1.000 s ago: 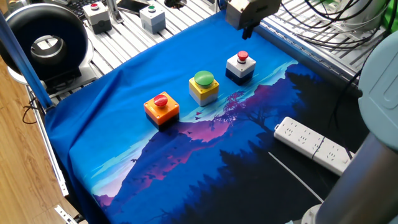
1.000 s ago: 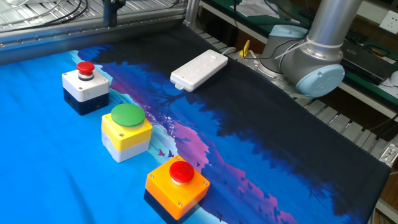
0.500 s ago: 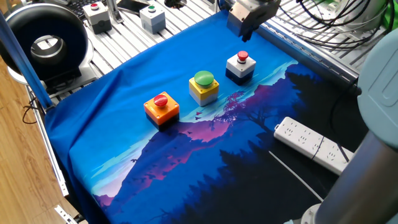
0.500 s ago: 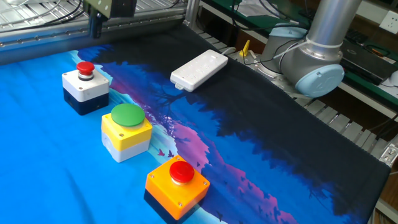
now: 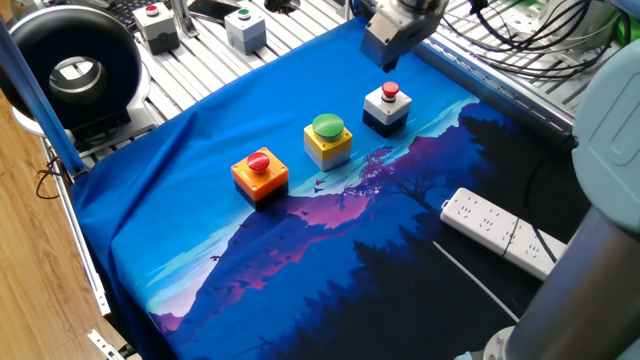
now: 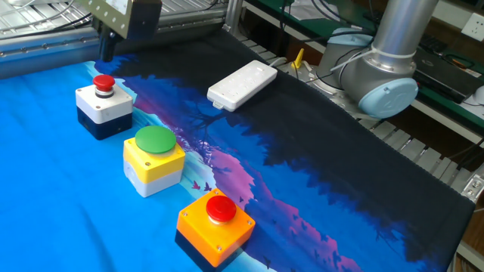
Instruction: Press three buttons from left to right in sequence
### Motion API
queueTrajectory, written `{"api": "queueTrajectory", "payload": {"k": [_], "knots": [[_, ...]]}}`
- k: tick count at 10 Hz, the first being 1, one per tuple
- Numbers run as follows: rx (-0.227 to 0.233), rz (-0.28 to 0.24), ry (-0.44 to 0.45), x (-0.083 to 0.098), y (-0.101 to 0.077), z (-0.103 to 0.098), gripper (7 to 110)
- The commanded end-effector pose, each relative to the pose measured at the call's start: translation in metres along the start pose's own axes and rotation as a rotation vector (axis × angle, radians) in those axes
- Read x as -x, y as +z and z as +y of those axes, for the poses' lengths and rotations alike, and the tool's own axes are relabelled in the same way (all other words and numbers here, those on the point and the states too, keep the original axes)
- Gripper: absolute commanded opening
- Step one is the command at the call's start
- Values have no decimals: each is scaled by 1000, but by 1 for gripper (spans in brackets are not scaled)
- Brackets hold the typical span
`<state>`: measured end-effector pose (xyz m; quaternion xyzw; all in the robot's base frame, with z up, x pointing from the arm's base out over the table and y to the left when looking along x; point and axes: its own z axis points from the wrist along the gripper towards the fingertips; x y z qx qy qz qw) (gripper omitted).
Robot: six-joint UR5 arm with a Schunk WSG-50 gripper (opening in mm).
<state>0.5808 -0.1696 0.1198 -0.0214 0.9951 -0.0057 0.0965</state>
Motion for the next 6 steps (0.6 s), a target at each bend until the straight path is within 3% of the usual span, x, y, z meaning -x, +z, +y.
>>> {"api": "queueTrajectory", "payload": {"k": [1,4,6], "knots": [[6,-47,-28,5,8,-5,7],[27,-110,-32,7,14,-10,7],[16,-101,-31,5,16,-11,7]]}}
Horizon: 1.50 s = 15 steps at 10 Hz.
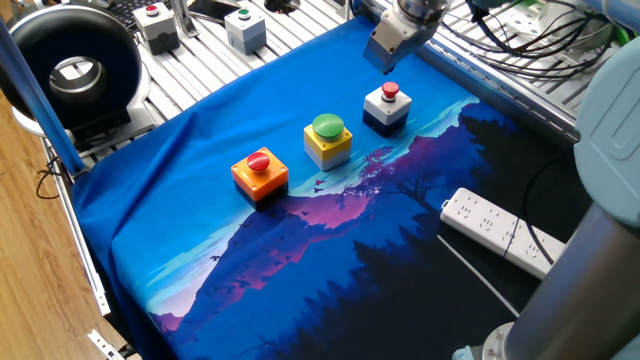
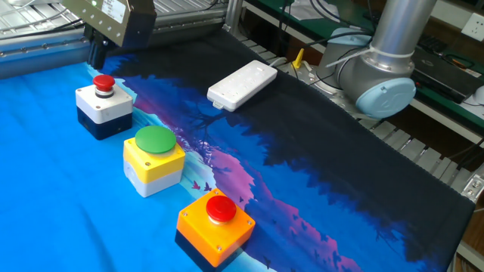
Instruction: Press three buttons from left to right in sequence
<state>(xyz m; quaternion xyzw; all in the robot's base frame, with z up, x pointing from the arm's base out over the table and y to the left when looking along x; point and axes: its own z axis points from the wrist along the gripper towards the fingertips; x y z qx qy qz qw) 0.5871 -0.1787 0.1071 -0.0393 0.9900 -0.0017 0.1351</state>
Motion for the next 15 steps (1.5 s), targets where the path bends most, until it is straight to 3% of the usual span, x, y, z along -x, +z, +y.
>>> {"api": "queueTrajectory", "payload": {"k": [1,6,7,9,11,15], "knots": [[1,-21,-2,1,1,-3,7],[13,3,15,-4,1,0,7],[18,50,25,-16,0,1,7],[56,199,73,-53,-4,12,7],[22,268,123,-69,-8,6,7],[-8,233,103,-58,0,-2,7]]}}
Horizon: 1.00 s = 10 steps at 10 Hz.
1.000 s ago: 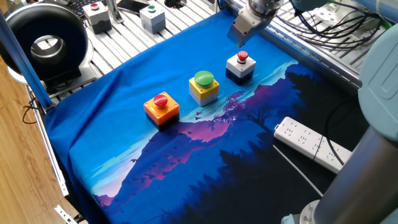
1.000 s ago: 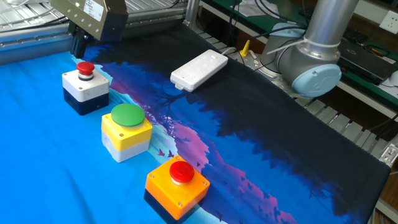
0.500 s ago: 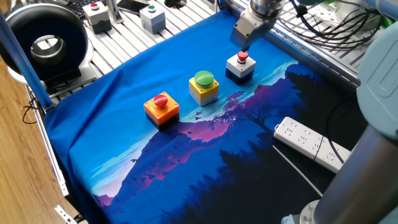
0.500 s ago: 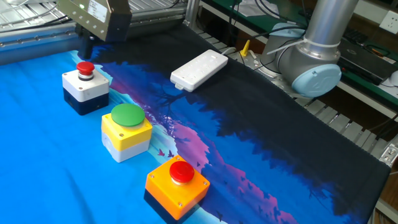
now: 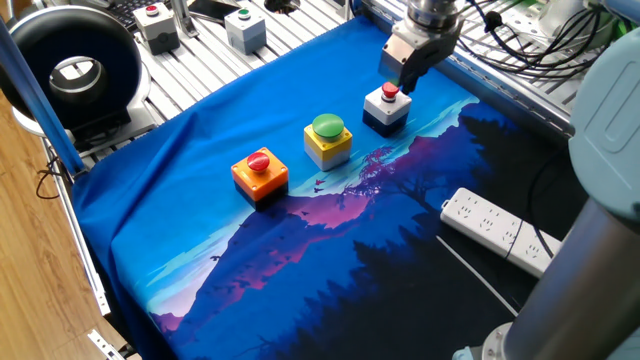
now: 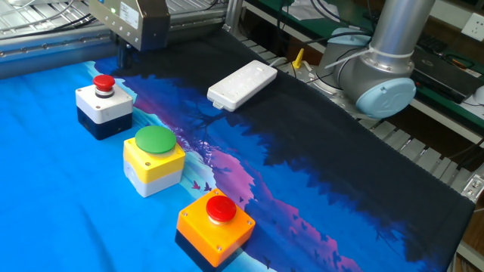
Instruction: Press three buttons from left to right in sequence
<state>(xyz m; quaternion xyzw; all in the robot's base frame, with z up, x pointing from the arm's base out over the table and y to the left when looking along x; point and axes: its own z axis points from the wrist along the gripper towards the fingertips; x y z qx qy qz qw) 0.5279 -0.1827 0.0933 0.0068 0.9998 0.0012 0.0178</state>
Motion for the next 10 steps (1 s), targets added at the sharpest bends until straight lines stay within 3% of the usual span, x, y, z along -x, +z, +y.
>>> {"api": "queueTrajectory", "payload": {"k": [1,2,3,6,10], "knots": [[-39,-42,10,13,1,-10,7],[-68,-91,2,24,-4,-16,7],[-51,-120,7,31,-6,-8,7],[15,-85,25,29,0,15,7],[19,-113,9,45,11,15,7]]}}
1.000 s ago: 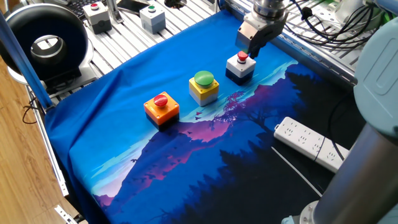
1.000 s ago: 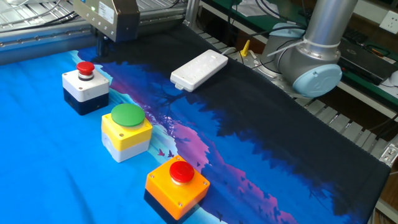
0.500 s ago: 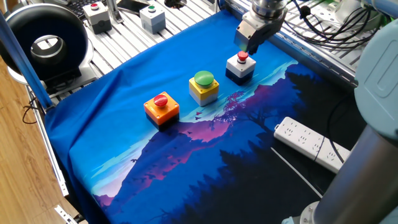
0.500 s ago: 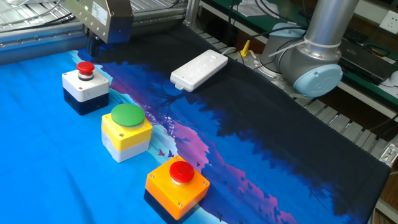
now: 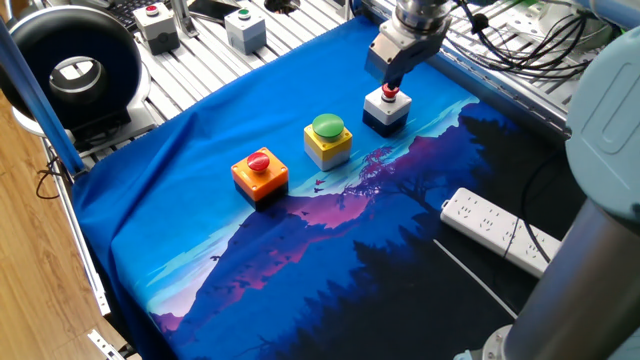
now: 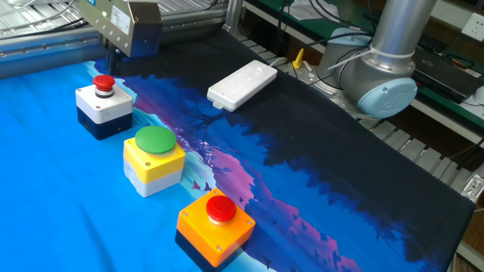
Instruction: Press three buttons from left to right in sequence
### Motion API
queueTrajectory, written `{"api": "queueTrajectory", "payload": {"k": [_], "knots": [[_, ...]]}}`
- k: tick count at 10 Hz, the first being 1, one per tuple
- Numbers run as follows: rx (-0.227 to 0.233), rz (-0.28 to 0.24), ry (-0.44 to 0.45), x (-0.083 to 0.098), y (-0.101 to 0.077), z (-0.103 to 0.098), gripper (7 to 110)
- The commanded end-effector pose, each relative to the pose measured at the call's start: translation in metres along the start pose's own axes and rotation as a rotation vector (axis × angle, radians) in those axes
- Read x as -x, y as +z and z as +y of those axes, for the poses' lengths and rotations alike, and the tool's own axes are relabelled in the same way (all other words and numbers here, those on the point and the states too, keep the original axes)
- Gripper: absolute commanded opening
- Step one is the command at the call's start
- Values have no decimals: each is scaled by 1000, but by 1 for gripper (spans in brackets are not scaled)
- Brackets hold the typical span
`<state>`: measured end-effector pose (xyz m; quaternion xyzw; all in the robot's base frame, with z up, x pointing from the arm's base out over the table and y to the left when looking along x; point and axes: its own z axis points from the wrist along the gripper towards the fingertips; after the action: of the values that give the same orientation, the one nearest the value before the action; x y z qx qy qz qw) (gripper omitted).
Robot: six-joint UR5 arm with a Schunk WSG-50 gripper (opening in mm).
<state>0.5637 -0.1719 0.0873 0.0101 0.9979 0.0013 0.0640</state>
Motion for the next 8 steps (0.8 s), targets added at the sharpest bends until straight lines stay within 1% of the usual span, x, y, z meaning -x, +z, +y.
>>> {"api": "queueTrajectory", "payload": {"k": [1,3,8], "knots": [[8,-29,0,11,4,1,7],[8,-33,-1,12,5,1,7],[6,-36,-5,23,25,-1,7]]}}
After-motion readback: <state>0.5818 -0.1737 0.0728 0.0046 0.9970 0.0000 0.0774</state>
